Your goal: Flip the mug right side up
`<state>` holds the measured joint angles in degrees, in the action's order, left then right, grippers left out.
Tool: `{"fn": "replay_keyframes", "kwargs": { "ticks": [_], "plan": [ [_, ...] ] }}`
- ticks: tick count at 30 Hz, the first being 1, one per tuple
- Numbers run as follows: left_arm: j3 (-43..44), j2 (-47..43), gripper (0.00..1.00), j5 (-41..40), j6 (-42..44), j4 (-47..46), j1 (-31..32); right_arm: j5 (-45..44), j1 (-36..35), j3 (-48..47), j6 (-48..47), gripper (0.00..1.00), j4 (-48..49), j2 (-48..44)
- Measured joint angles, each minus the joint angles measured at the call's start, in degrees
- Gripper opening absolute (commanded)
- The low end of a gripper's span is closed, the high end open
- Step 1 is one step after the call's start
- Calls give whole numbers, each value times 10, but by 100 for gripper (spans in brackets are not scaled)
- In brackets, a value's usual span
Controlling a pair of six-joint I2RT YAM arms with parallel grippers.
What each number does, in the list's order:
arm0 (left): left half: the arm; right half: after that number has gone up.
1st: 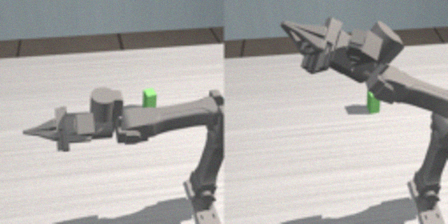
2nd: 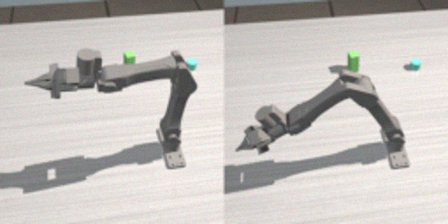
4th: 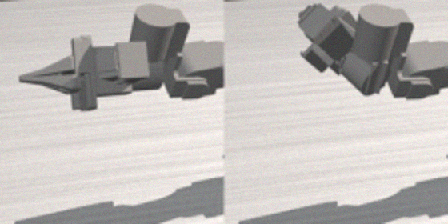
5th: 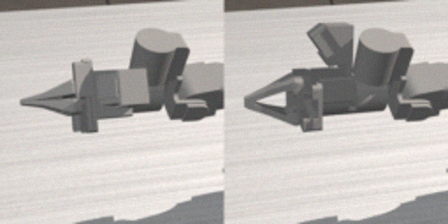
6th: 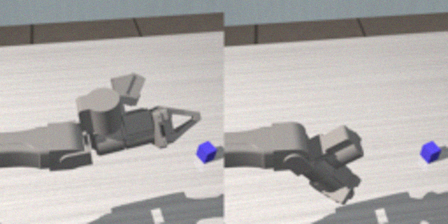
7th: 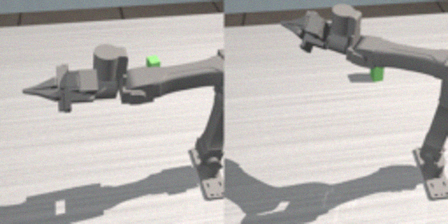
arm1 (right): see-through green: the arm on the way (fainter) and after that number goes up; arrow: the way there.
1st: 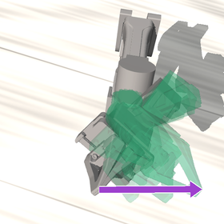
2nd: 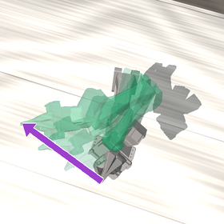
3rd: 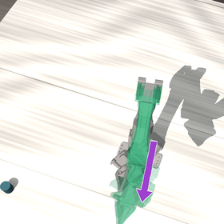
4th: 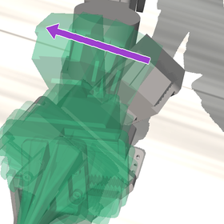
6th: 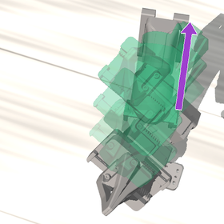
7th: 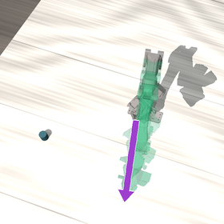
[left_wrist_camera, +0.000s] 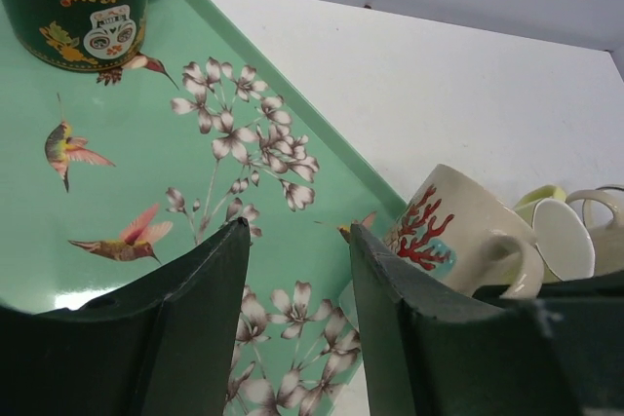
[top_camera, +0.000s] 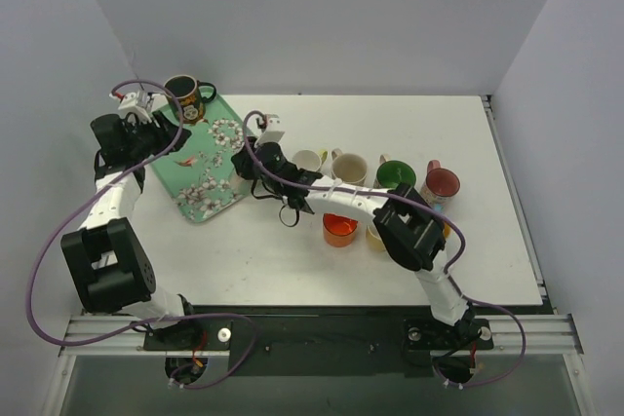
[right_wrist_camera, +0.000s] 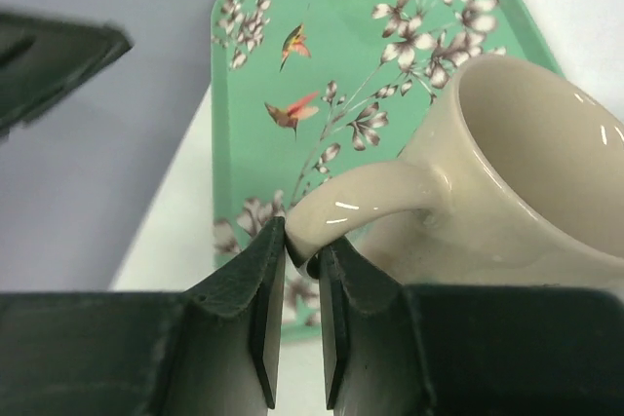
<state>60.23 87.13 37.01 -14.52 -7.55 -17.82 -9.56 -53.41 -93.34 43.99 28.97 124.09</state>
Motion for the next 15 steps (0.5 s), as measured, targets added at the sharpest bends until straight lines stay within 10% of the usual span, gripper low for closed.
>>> {"fn": "replay_keyframes", "kwargs": {
  "ticks": [15],
  "plan": [
    [0, 0, 55, 22, 28, 45, 0, 44, -113, 275, -516, 0, 151, -127]
  ]
}}
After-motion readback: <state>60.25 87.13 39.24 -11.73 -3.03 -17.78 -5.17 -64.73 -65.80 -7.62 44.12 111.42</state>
